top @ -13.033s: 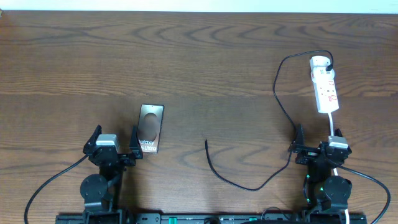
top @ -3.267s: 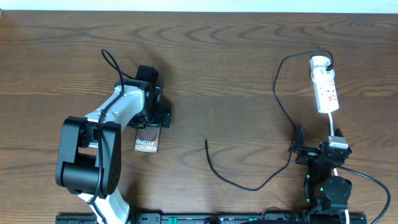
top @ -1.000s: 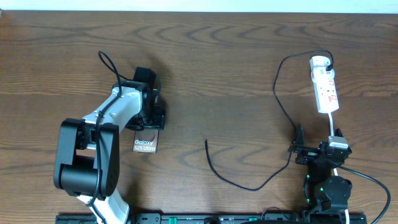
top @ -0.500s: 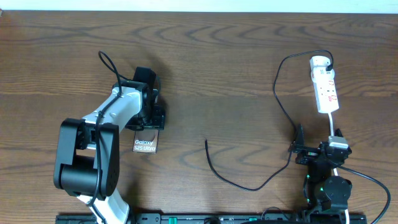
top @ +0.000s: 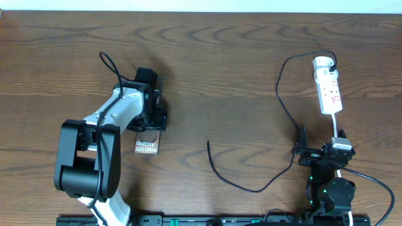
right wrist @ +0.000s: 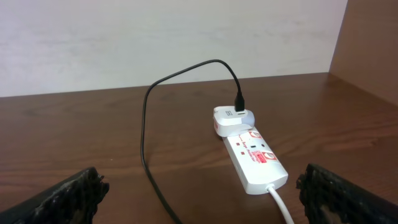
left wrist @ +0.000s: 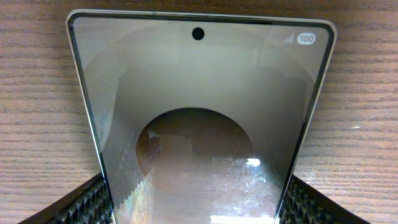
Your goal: Plug charger to phone and switch on socket
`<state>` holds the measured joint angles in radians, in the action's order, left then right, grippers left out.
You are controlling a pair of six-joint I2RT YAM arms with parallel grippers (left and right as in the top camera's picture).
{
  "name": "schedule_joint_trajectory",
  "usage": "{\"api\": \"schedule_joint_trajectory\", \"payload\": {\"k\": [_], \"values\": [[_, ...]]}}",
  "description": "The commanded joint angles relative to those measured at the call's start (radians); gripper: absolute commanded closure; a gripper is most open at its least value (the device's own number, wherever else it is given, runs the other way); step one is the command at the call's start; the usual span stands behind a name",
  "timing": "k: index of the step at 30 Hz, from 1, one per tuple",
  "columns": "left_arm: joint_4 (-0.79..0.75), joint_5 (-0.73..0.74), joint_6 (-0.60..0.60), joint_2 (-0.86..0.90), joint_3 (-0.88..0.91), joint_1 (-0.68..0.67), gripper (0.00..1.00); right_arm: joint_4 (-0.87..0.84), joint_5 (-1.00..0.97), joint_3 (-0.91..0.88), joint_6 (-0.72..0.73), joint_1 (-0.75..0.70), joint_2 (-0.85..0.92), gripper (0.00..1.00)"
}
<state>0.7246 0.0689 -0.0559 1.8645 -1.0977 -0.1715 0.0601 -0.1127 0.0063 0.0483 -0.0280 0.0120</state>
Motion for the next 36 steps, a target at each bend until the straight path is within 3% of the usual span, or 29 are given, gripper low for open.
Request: {"api": "schedule_joint_trajectory", "payload": {"k": [1,10,14,36], "values": [[-0.002,0.08,0.002,0.068,0.06,-0.009,0.42,0.004,-0.009,-0.001,-0.001,-0.005,-0.005,0.01],[-0.002,0.08,0.002,0.068,0.06,-0.009,0.61,0.004,-0.009,-0.001,-0.001,-0.005,-0.005,0.01],[-0.002,0.08,0.002,0.068,0.06,-0.009,0.92,0.004,-0.009,-0.001,-0.001,-0.005,-0.005,0.01],[0.011,0.085,-0.002,0.049,0.039,-0.009,0.93,0.004,-0.009,-0.001,-0.001,-0.005,-0.005,0.01]]}}
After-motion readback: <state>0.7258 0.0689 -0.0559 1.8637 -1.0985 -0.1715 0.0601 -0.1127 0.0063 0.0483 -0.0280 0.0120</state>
